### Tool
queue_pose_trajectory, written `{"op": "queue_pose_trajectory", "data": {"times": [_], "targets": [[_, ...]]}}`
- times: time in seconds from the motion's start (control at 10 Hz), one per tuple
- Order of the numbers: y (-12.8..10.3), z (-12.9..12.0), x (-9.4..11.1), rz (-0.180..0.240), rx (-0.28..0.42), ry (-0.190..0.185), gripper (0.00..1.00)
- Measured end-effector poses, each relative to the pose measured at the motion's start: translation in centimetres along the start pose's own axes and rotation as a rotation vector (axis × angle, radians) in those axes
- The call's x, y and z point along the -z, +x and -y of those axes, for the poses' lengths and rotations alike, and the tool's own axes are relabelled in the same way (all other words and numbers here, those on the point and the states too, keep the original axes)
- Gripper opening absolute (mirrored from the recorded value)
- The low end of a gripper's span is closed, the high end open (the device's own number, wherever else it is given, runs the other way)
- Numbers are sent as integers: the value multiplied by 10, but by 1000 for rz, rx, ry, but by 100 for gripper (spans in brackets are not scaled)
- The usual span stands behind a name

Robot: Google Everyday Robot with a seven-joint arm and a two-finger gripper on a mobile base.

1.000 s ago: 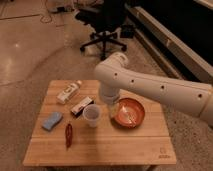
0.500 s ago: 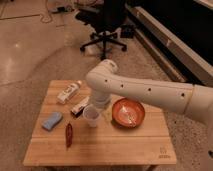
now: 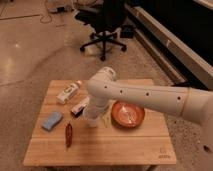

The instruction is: Place the ceramic cup in the ceramic bowl

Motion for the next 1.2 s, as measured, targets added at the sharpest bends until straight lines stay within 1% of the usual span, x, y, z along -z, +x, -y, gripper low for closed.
{"op": "queue_pose_trajectory", "data": {"times": [0.3,0.7,1.0,1.1,1.2], "targets": [[-1,1,-12,3,5,10,80],[5,3,-34,-9,7,20,80],[6,4,-51,-24,8,14,79],[7,4,-54,-27,8,11,75],[7,6,-56,-29,9,9,66]]}}
